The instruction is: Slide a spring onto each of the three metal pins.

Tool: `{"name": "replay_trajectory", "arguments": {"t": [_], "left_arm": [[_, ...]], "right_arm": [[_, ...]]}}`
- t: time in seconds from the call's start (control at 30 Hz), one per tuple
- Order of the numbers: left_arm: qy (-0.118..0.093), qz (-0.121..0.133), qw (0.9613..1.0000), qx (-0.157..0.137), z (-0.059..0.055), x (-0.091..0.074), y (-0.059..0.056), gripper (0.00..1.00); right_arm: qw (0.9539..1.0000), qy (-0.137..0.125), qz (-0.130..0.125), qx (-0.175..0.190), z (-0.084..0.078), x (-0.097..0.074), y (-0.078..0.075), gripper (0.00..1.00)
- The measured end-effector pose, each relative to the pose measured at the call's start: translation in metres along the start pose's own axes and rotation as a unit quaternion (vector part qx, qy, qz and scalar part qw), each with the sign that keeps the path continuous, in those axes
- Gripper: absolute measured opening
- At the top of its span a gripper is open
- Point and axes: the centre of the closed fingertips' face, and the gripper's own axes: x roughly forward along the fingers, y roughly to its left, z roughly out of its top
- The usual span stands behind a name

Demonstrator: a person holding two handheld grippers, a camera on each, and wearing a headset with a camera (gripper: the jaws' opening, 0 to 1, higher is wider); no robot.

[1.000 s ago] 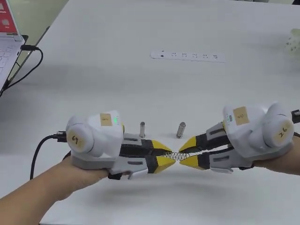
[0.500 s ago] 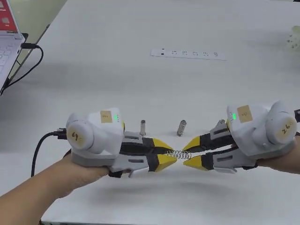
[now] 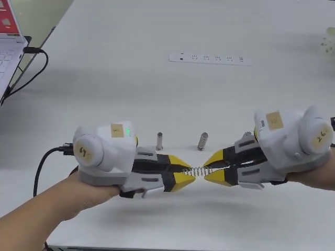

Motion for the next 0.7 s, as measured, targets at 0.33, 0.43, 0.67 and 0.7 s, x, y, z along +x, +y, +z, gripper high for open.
{"name": "replay_trajectory", "arguments": {"t": [0.33,0.43,0.67,0.7], "left_arm": [[0.007,-0.001,1.0000,0.001,-0.006,-0.001,0.002,0.02],[0.014,-0.002,0.9999,0.003,-0.009,0.000,0.002,0.02],[0.018,-0.004,0.9998,0.007,-0.010,0.001,0.002,0.02],[0.018,-0.004,0.9998,0.008,-0.010,0.001,0.002,0.02]], "right_arm": [[0.9999,-0.004,0.010,-0.006,0.012,-0.002,0.004,0.07],[0.9998,-0.012,0.016,-0.006,0.018,-0.002,0.006,0.07],[0.9991,-0.037,0.023,0.000,0.034,-0.001,0.008,0.07],[0.9991,-0.037,0.023,0.000,0.035,-0.001,0.008,0.07]]}}
